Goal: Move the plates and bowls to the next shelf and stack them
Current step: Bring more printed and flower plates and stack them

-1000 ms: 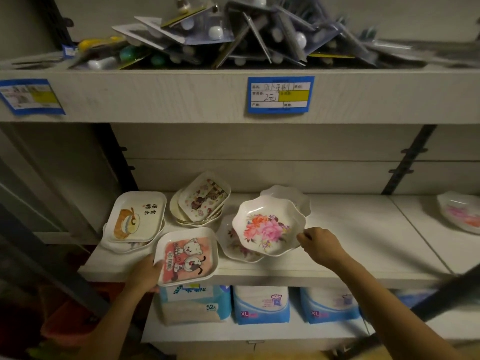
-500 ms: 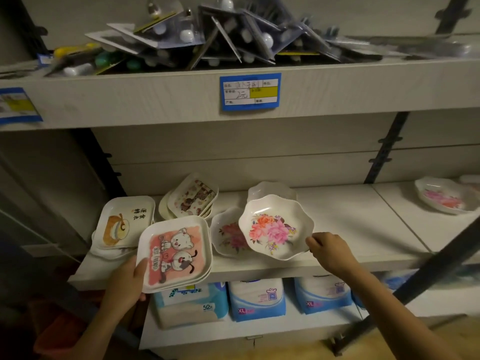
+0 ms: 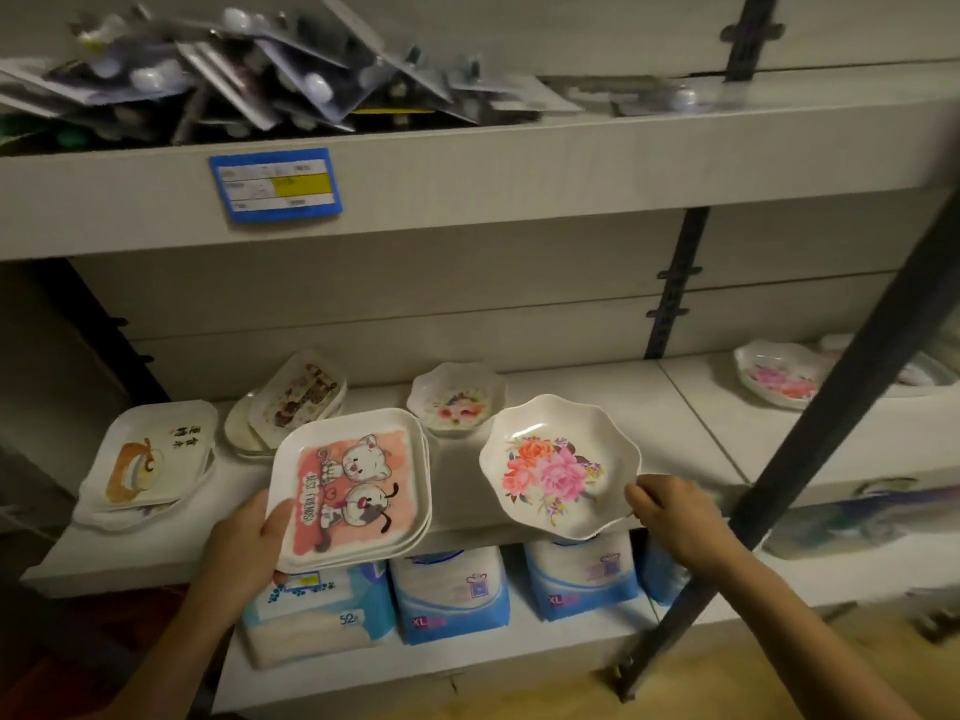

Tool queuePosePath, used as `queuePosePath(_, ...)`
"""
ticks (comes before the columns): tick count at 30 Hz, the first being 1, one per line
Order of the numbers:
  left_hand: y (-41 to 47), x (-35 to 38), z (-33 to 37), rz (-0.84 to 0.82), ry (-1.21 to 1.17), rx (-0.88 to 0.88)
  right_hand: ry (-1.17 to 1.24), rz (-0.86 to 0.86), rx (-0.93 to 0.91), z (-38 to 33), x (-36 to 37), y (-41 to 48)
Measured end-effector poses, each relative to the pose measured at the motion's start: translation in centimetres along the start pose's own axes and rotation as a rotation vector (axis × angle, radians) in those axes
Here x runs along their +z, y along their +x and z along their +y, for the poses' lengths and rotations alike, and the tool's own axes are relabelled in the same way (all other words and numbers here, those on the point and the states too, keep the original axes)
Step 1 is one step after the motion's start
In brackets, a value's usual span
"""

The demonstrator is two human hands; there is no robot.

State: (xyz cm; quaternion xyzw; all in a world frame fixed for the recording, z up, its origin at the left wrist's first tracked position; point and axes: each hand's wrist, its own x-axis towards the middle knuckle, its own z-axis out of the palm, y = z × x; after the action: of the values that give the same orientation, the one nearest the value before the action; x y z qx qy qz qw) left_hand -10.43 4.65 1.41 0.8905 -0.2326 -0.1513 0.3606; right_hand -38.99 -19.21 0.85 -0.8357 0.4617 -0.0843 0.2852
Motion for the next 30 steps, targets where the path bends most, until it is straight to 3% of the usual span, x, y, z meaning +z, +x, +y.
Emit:
queuePosePath(9,-6.7,9.5,7.2,0.022,0.021,-0.021,0.019,-0.055,-0.058,10.2,-7.7,-2.1)
queuePosePath(22,-11.6,16.3,13.0,-0.006,0.049,0.039,0.019,-0.074,-0.092,19.4,-11.9,-5.4)
queuePosePath(30,-16.8,21.2,16.1,0.032,0.057,-0.032,-0.029,-0.127,-0.175,27.2,-16.9,-4.5)
